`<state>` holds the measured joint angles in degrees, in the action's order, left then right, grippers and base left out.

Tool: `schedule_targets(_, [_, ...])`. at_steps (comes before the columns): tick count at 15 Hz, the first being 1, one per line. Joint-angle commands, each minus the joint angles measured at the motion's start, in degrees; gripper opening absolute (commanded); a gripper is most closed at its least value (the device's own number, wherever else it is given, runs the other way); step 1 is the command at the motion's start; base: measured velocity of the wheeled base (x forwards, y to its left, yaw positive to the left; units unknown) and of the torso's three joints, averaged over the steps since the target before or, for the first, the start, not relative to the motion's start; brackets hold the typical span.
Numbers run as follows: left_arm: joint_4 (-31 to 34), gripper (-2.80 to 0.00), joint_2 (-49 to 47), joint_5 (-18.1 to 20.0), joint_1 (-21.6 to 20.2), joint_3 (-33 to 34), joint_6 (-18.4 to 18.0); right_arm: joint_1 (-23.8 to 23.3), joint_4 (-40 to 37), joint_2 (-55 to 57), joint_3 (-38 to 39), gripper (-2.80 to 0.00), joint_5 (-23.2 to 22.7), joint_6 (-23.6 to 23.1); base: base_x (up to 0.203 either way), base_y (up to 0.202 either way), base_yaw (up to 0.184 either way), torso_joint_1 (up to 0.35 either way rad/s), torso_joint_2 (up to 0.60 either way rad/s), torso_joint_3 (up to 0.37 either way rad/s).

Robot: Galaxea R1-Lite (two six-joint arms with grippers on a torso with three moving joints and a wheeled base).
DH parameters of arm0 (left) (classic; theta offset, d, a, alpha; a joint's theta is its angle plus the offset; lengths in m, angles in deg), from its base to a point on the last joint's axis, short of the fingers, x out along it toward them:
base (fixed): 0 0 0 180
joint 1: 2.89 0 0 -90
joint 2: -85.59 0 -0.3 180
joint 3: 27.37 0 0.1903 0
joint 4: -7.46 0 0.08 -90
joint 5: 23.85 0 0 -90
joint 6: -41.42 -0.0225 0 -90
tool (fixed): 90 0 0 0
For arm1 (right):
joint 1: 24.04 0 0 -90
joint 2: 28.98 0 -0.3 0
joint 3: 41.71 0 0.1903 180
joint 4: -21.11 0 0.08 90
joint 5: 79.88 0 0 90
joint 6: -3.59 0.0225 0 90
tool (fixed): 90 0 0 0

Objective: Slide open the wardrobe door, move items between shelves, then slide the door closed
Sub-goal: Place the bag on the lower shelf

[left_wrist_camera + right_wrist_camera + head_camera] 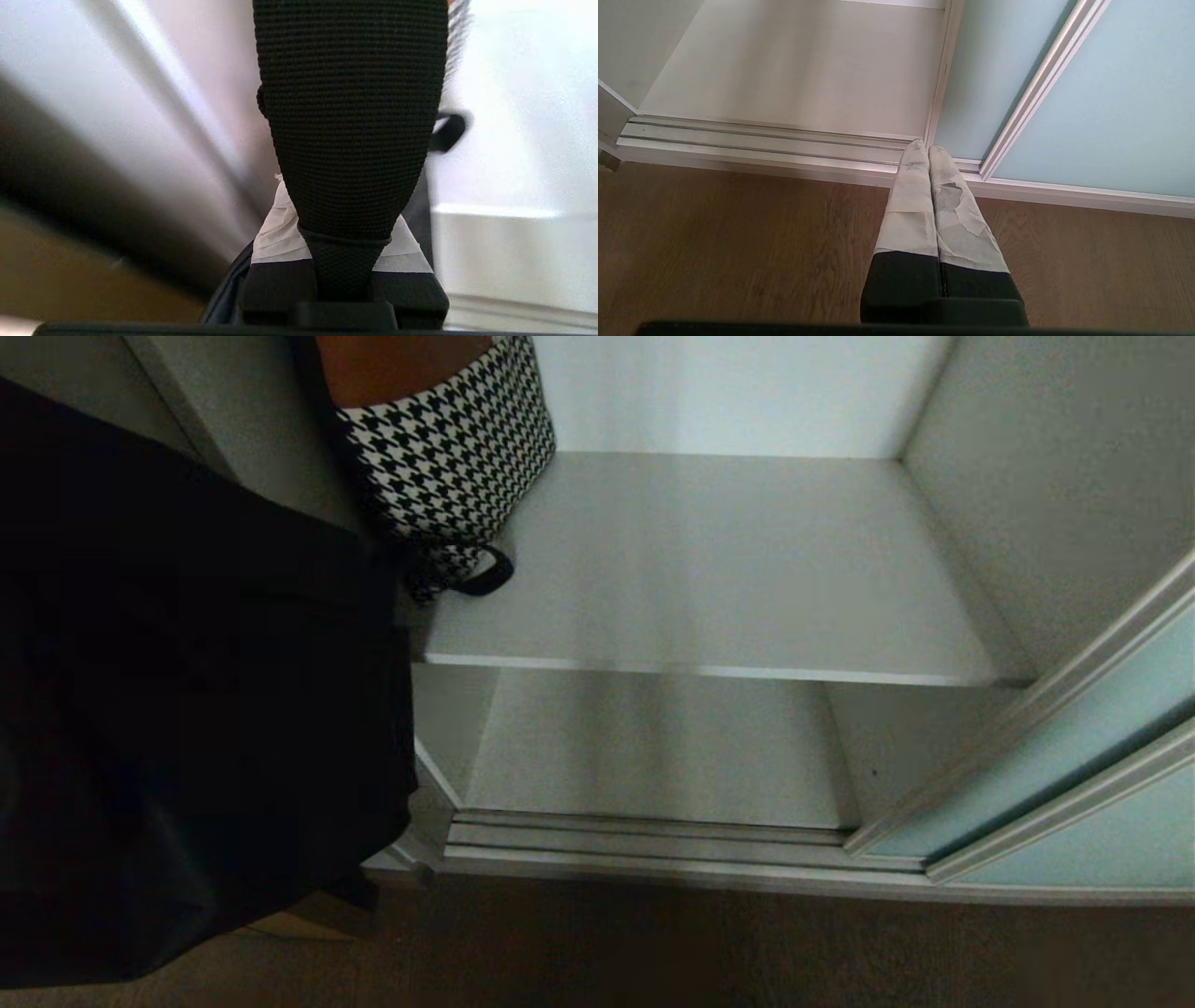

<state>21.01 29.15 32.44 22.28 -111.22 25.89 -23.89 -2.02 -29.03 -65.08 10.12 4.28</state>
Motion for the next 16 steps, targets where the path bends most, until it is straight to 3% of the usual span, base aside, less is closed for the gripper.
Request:
schedule_targets(1, [-0.2, -2.8, 2.48, -0.38, -3.8, 3.0, -0.2, 0.02, 0.03, -0.04, 0.0, -2.8, 0.0, 0.02, 0.0, 0.0, 0.0, 0.0, 0.0, 0.0])
schedule_targets(5, [-0.91, -2.8, 4.69, -0.07, -8.49, 7.35, -0.06, 0.02, 0.03, -0.04, 0.0, -2.8, 0.0, 0.02, 0.0, 0.0, 0.0, 0.0, 0.0, 0.0])
schedule_targets(10, [-3.5, -2.8, 3.2, 0.99, -9.58, 5.31, 0.43, 0.02, 0.03, -0.04, 0.0, -2.8, 0.0, 0.02, 0.0, 0.0, 0.0, 0.0, 0.0, 0.0])
schedule_targets(16, [-5.66, -2.8, 3.66, 2.33, -12.34, 8.67, 1.11, 0.02, 0.03, -0.04, 0.0, -2.8, 0.0, 0.02, 0.0, 0.0, 0.0, 0.0, 0.0, 0.0])
